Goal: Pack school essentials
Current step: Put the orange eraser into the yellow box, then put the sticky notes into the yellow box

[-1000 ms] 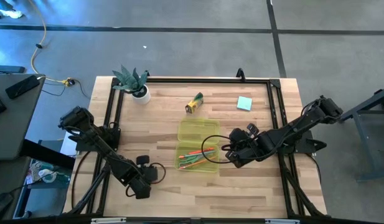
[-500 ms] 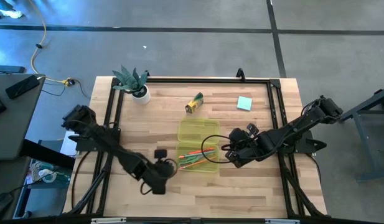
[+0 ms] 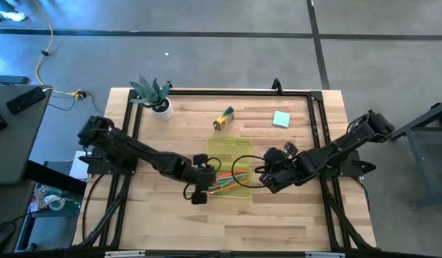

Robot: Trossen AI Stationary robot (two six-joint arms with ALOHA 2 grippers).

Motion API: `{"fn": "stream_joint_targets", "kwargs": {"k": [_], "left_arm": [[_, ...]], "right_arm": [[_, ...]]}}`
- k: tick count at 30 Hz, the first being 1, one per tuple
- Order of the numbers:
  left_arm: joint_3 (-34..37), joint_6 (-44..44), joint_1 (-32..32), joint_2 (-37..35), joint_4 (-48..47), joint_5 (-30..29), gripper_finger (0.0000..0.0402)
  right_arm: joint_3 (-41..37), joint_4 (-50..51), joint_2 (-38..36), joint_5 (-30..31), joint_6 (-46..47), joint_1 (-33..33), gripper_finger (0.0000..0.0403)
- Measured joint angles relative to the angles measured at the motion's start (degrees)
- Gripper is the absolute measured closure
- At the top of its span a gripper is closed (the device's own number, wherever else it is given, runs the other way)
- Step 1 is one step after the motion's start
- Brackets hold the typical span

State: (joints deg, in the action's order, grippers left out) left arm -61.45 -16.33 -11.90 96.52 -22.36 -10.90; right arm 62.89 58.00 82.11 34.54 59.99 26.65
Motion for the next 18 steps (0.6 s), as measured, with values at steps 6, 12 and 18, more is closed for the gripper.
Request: {"fn": "stream_joint_targets", "kwargs": {"k": [6,12,18], "left_arm": [[0.00,1.67,1.68,0.31,0.29,1.53,0.0275],[0.03,3.49,1.81,0.31,0.23,4.66,0.0252],[0.00,3.05,1.56,-1.80,0.09,4.66,0.0264]], "right_arm": [[0.00,-0.02,0.00,0.00,0.02,0.00,0.0274],[0.00,-0.02,0.00,0.00,0.15,0.00,0.0274],[0.00,-0.03,0.00,0.00,0.17,0.00,0.0274]]}}
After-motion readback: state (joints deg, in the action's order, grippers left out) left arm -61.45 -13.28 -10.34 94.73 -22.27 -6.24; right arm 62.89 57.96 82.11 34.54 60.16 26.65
